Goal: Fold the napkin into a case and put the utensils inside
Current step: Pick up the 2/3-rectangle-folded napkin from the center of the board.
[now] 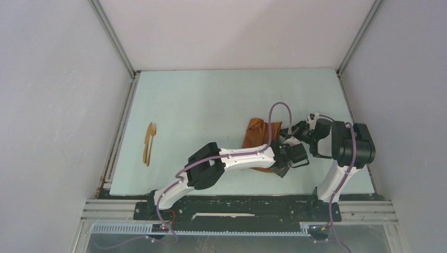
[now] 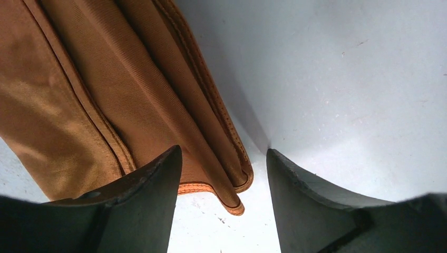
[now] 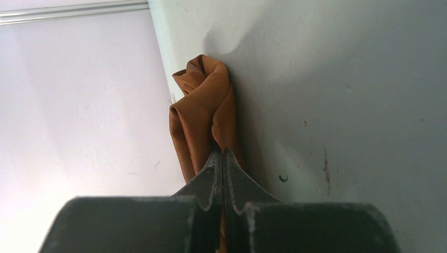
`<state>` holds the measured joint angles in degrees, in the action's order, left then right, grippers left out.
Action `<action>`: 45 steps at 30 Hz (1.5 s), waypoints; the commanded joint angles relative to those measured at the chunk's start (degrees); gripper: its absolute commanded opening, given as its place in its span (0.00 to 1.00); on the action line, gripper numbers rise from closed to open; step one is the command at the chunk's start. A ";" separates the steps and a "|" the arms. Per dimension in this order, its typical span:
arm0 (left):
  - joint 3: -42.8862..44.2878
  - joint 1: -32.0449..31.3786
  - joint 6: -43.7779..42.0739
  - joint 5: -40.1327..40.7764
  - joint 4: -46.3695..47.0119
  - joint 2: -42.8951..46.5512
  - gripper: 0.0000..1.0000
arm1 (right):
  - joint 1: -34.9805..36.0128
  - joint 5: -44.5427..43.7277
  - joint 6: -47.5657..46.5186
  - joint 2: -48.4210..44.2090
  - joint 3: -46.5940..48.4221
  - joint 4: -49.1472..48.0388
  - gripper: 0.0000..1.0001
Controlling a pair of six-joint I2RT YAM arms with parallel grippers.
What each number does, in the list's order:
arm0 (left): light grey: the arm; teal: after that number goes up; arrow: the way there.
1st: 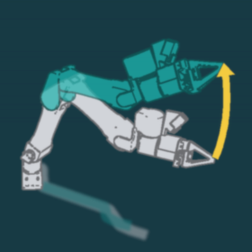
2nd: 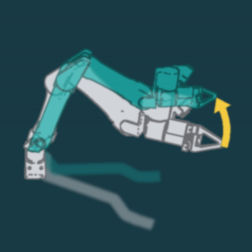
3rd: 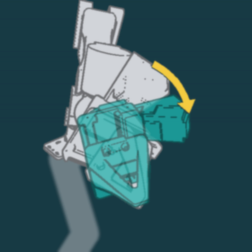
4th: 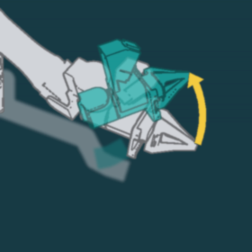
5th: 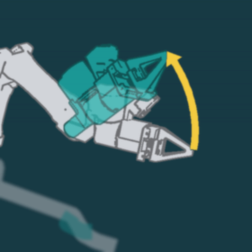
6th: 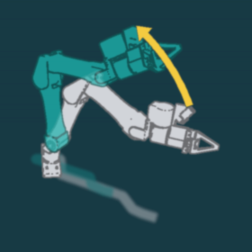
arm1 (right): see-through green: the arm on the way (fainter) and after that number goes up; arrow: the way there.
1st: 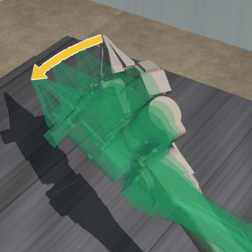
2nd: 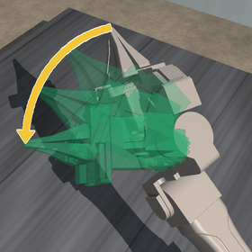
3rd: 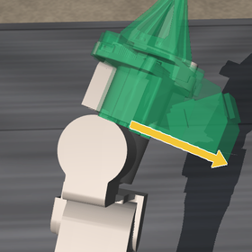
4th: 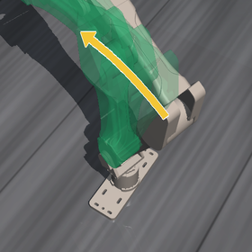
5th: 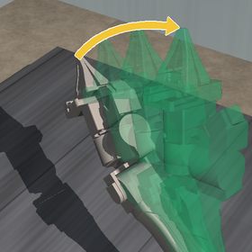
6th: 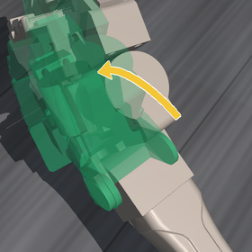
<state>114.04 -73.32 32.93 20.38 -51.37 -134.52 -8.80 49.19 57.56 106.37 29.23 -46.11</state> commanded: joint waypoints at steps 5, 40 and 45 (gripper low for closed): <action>3.11 -0.15 -1.05 1.71 -0.98 -2.24 0.67 | 0.72 0.20 -0.77 -0.28 1.26 -1.27 0.00; -18.27 7.20 -1.63 -14.98 14.59 13.69 0.00 | -0.26 3.28 -0.55 1.89 3.46 1.33 0.00; -23.24 8.94 0.75 -19.76 19.35 16.91 0.00 | -0.78 3.54 -0.91 2.92 4.48 2.91 0.02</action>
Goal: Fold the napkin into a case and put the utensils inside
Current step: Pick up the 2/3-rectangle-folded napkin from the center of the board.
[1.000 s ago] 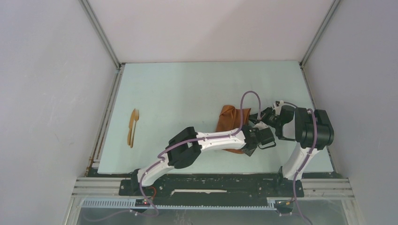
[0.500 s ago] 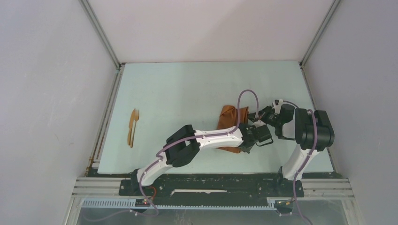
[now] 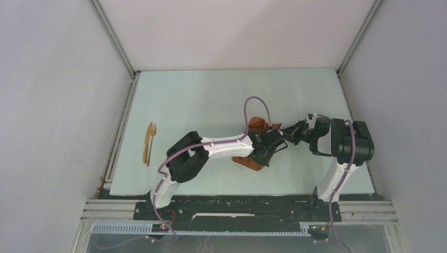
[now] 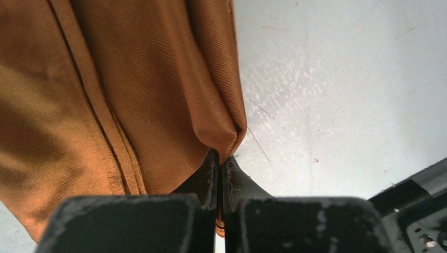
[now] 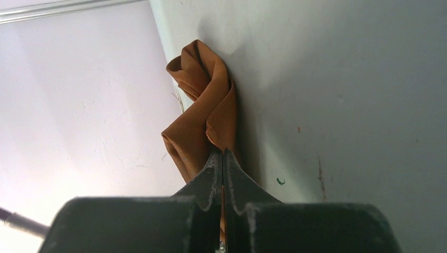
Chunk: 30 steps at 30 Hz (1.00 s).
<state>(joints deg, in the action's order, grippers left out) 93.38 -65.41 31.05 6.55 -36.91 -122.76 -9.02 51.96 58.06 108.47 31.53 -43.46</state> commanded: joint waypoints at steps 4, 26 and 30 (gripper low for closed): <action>-4.85 1.75 3.90 -9.08 7.13 6.32 0.00 | -0.56 1.00 -1.03 1.29 2.40 0.56 0.05; -6.30 2.08 4.55 -10.60 8.73 7.66 0.00 | -4.26 -0.99 -10.53 -9.28 -2.74 14.95 0.69; -6.44 2.21 4.71 -10.67 8.76 8.52 0.00 | -3.10 -4.20 -11.49 -12.06 -2.88 19.73 0.76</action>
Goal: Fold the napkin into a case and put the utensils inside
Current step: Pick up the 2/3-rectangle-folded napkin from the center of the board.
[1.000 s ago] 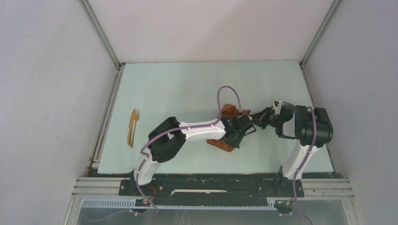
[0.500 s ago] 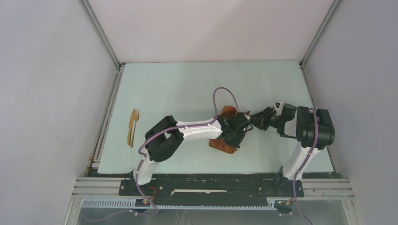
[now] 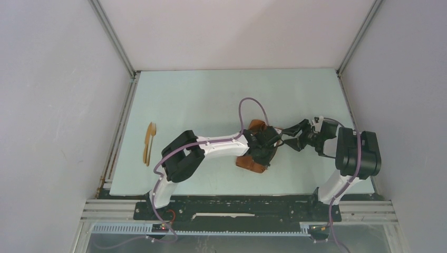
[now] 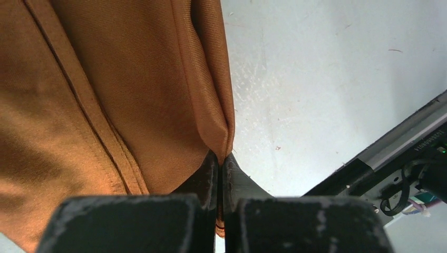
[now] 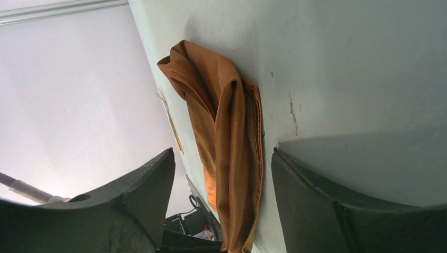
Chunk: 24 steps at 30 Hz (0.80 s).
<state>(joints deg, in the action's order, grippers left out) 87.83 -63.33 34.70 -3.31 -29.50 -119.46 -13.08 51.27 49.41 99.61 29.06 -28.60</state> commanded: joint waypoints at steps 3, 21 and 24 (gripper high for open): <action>-1.16 0.22 1.07 -0.73 1.35 6.33 0.00 | 2.64 -3.93 -2.89 -3.76 -0.45 6.58 0.90; -3.18 0.58 1.56 -1.17 2.00 8.61 0.00 | 4.89 -4.18 4.16 1.53 -0.93 -5.84 0.69; -3.83 0.53 1.77 -1.43 2.63 8.83 0.00 | 4.78 -3.04 5.70 3.97 -0.93 -9.70 0.51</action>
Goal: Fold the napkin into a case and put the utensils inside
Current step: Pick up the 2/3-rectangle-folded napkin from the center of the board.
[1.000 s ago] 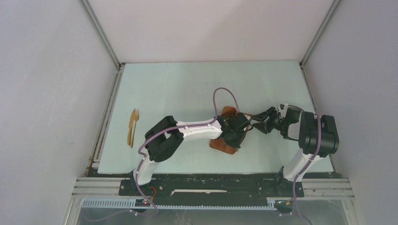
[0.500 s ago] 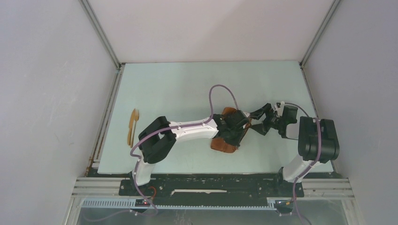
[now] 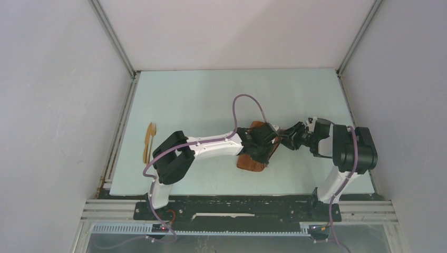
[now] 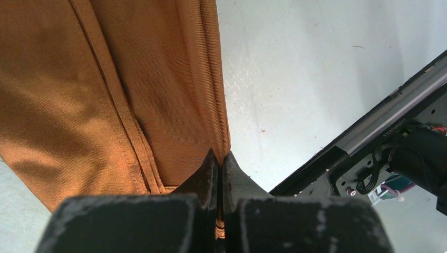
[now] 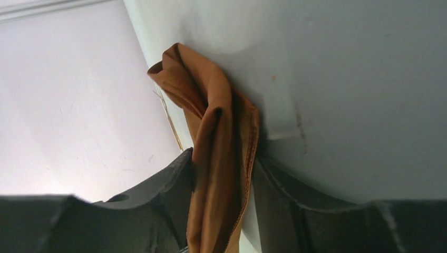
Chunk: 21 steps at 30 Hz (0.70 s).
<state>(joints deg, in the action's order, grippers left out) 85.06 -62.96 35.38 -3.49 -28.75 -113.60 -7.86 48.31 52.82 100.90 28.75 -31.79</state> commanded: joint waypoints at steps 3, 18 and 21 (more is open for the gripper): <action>-1.12 0.18 1.10 -1.68 2.06 2.93 0.00 | -0.36 -0.31 1.96 2.49 -0.63 -6.86 0.35; -4.36 0.82 2.25 -7.35 10.66 2.37 0.00 | 3.29 -10.56 -13.66 -7.42 7.59 22.51 0.00; -4.70 1.00 2.87 -8.97 12.73 1.73 0.00 | 4.65 -13.98 -16.20 -8.30 10.73 28.61 0.00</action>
<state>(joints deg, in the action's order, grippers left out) 80.93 -62.46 36.56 -8.69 -21.17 -113.58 -4.75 40.73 43.42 95.66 34.87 -14.22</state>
